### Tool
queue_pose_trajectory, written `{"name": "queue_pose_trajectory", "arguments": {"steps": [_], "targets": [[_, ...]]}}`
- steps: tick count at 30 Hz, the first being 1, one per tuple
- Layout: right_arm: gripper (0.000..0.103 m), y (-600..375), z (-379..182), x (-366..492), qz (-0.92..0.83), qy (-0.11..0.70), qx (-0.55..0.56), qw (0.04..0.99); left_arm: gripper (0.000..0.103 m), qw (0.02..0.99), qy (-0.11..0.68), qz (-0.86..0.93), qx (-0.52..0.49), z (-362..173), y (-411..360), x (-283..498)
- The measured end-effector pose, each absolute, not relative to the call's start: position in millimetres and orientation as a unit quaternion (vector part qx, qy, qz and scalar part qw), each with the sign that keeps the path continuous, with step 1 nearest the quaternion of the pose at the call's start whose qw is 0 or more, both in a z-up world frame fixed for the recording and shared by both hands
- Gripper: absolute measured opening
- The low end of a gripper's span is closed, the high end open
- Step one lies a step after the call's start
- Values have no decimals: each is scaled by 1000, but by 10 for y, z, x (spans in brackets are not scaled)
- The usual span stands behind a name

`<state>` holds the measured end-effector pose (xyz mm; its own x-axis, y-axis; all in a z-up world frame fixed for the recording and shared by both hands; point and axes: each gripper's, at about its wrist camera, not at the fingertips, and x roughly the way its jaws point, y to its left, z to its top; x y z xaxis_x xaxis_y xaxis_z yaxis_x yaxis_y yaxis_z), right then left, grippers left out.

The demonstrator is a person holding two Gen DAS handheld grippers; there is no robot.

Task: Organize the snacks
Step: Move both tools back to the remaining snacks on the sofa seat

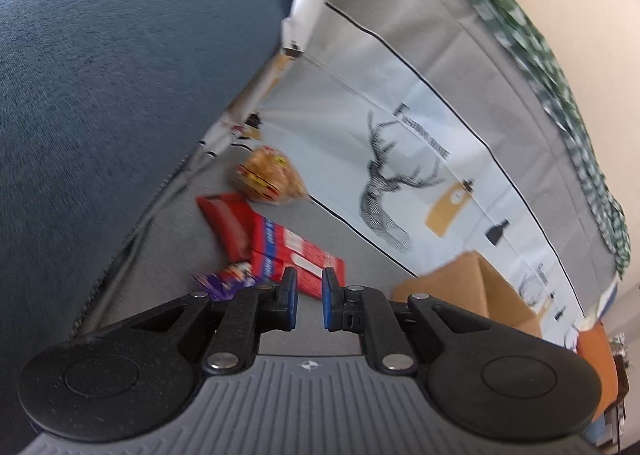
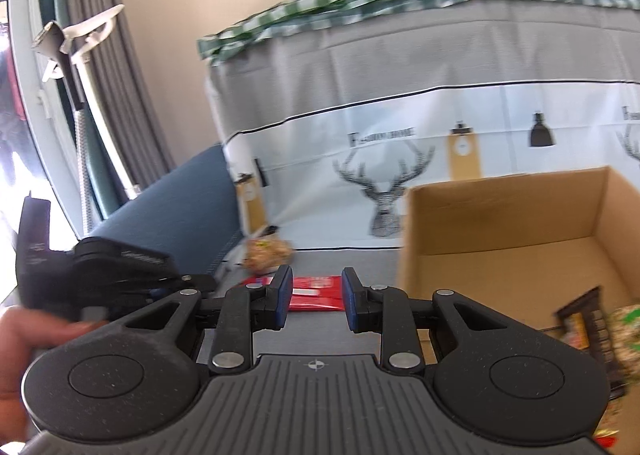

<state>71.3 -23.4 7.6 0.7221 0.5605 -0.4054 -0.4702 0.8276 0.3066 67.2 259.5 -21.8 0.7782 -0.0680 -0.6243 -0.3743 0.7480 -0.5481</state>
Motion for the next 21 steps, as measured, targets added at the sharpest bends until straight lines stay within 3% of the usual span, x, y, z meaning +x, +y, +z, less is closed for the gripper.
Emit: {"name": "queue_pose_trajectory", "arguments": {"steps": [5,15,21], "targets": [[29,36,-37,741,296,275,113,908,21,873,323,120,-344,-309,2756,844],[33,493,-317,1025,277,349,115,888,70,879,350,139,-291,-521,2691,1338],[40,699,-412,1132,264,368,95,886,77,874,370,159,-272,-711,2669,1637]]}}
